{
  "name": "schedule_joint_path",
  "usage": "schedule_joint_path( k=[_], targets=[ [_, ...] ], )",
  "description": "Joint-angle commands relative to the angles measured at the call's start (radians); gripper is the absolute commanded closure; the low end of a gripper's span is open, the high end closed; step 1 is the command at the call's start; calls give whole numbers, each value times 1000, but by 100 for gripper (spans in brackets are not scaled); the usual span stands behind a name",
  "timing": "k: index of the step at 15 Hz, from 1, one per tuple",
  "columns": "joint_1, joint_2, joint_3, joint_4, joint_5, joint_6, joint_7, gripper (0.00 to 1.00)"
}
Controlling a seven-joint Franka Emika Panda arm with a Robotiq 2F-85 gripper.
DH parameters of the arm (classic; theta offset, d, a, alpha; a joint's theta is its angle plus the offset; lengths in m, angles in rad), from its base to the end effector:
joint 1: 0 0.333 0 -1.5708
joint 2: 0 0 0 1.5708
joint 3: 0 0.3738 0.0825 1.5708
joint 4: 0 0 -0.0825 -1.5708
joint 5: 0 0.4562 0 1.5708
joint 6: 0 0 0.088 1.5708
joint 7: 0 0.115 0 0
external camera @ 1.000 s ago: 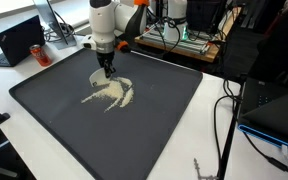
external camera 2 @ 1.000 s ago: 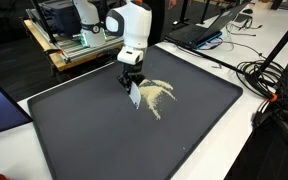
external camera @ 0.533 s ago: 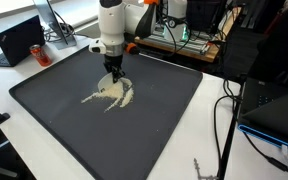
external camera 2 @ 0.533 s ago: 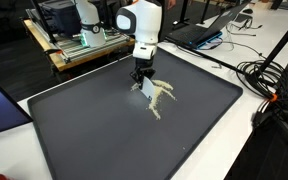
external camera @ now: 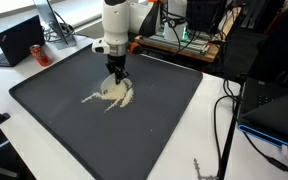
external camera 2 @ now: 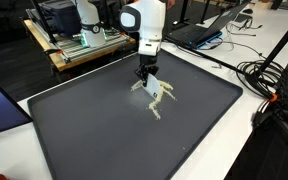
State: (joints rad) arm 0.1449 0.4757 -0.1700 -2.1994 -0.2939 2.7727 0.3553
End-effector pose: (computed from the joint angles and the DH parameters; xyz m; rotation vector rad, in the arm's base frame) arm 0.6217 -0.0062 0.1538 2.9555 -0.1306 0.1853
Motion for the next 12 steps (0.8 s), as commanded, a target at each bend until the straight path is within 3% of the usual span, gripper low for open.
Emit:
schedule_joint_path(
  k=[1, 9, 12],
  targets=[
    [34, -79, -54, -59, -10, -23, 18, 99],
    [14, -285, -42, -159, -45, -94, -18, 99],
    [11, -357, 2, -162, -91, -147, -34, 99]
  ],
)
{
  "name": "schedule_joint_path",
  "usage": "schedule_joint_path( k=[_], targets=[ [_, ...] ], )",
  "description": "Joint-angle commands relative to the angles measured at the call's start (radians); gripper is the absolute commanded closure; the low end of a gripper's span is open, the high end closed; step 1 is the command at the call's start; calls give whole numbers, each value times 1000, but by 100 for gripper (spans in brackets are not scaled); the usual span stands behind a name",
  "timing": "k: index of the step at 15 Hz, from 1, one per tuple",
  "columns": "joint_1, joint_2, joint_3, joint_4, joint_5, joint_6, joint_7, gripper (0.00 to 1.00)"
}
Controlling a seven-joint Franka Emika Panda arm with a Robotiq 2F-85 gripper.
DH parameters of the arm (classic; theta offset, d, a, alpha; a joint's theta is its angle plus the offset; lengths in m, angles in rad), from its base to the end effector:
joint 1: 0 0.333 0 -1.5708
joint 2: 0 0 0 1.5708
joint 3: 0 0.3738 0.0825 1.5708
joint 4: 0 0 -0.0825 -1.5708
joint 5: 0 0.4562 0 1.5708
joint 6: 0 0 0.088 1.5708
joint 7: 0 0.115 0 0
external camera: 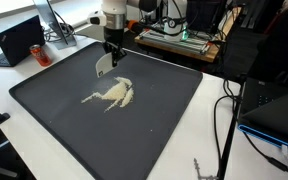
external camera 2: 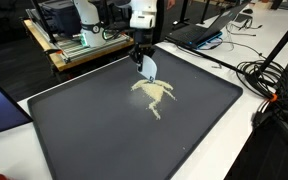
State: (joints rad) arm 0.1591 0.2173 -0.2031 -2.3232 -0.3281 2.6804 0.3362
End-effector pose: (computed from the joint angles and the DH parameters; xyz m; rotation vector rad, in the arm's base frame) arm 0.5893 -0.0179 0.2504 2.9419 -0.1296 0.2454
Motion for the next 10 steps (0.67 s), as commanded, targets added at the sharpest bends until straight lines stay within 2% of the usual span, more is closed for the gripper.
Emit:
schedule_joint_path(
  k=[1, 6, 10],
  targets=[
    [-5, -115, 54, -33, -71, -74, -19, 99],
    [-17, -155, 162, -7, -74, -101, -117, 99],
    [-12, -154, 209, 17, -168, -79, -147, 99]
  ],
)
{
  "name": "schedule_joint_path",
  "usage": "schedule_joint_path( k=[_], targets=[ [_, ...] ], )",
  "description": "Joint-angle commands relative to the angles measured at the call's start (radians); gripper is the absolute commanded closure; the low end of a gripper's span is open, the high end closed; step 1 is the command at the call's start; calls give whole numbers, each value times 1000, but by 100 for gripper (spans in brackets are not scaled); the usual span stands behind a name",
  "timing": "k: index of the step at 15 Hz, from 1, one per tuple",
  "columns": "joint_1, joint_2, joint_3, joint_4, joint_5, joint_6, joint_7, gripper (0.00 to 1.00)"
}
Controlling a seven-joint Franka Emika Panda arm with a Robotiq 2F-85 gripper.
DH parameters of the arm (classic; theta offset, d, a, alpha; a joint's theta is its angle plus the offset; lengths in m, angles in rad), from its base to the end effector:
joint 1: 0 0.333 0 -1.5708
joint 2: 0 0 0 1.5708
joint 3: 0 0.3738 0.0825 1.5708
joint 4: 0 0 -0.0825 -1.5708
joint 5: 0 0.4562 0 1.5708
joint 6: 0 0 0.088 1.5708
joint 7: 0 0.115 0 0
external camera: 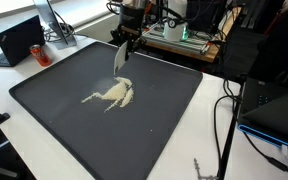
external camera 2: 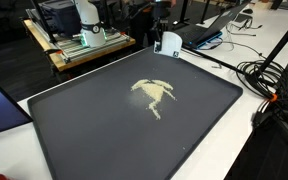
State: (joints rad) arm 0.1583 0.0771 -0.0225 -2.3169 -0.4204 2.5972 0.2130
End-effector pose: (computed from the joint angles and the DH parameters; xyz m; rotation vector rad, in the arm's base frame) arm 0.5838 0.0863 0.3251 2.8803 0.3799 0.3518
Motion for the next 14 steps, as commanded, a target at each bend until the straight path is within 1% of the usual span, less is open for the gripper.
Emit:
schedule_joint_path(
  k=[1, 3, 7, 10, 12, 13, 14],
  targets=[
    [-11, -8, 36, 20, -99, 6, -27, 99],
    [-12, 6, 46, 37, -145, 12, -34, 99],
    [-17, 43, 51, 58, -188, 61, -76, 99],
    [-6, 103, 53, 98, -209, 47, -89, 99],
    [11, 140, 49, 127, -240, 24, -55, 99],
    [27, 155, 38, 143, -286, 10, -10, 99],
    [32, 166, 42, 152, -278, -6, -5, 99]
  ],
)
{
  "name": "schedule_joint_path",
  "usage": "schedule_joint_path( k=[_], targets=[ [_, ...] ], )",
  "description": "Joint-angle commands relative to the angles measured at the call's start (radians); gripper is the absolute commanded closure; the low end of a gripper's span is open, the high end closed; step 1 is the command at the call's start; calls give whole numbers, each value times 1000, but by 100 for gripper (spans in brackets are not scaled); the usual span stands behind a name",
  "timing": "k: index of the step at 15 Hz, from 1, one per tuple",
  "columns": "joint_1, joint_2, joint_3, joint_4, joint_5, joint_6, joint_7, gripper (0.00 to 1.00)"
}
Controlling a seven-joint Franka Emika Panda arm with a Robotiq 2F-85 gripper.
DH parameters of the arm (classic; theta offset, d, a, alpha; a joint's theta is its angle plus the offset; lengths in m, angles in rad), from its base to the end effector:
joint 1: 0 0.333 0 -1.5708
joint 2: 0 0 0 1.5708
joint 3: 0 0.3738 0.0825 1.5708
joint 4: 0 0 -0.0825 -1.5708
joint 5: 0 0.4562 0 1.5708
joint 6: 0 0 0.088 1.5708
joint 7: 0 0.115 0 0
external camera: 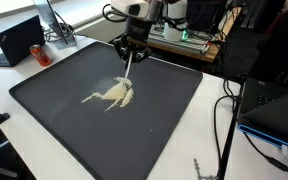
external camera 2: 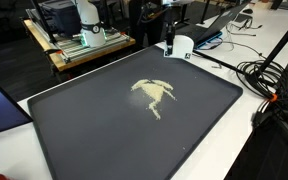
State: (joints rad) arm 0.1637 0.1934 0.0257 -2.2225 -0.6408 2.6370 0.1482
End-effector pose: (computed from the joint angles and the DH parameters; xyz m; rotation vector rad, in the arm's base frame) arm 0.6116 0.1301 0.3018 2.6820 0.7892 0.3830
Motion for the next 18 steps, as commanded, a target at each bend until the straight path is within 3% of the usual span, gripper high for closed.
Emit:
schedule_joint_path(
  k=[1, 5, 10, 18],
  targets=[
    [3, 17, 2, 14, -16, -10, 17, 96],
    [17, 48, 1, 43, -20, -24, 29, 99],
    [7, 61, 55, -1, 73, 93, -76, 99],
    [-53, 6, 130, -98, 390, 178, -303, 99]
  ],
)
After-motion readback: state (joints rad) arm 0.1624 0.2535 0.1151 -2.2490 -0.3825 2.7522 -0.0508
